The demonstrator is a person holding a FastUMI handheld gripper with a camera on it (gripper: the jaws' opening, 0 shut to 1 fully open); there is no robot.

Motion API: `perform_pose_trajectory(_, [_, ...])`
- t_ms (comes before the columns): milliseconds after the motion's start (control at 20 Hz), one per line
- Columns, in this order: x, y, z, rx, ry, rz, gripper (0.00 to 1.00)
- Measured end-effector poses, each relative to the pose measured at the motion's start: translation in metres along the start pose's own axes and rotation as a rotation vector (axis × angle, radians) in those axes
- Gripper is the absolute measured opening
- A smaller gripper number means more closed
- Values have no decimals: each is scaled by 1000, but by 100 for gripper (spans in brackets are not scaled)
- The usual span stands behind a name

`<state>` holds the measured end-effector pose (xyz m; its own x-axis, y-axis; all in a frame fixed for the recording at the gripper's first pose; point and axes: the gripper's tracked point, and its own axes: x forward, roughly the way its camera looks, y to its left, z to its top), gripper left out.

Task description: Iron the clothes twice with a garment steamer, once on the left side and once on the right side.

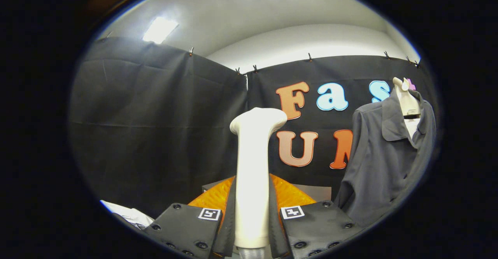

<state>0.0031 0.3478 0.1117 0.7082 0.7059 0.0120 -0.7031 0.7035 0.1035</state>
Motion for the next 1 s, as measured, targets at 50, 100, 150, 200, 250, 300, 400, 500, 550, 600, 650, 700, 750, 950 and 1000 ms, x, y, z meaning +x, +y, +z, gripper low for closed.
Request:
perform_pose_trajectory(50, [-8,0,0,9,-8,-4,42])
perform_pose_trajectory(100, [-19,-3,1,18,-13,-11,42])
perform_pose_trajectory(150, [-28,-8,1,22,-18,-23,42])
perform_pose_trajectory(200, [-37,-14,2,24,-30,-43,42])
perform_pose_trajectory(250, [-46,-24,3,20,-41,-68,42])
perform_pose_trajectory(300, [-56,-34,3,11,-50,-94,42])
perform_pose_trajectory(400, [-70,-53,1,-5,-64,-148,42])
perform_pose_trajectory(500, [-85,-74,-2,-15,-74,-198,42])
perform_pose_trajectory(550, [-91,-85,-2,-17,-76,-221,42])
perform_pose_trajectory(600, [-98,-96,-3,-14,-76,-244,42])
perform_pose_trajectory(650, [-104,-105,-6,-11,-74,-266,42])
perform_pose_trajectory(700, [-110,-117,-8,-5,-74,-288,42])
perform_pose_trajectory(750, [-116,-128,-9,0,-75,-310,42])
perform_pose_trajectory(950, [-136,-173,-20,0,-74,-398,42])
perform_pose_trajectory(1000, [-139,-183,-24,1,-74,-416,42])
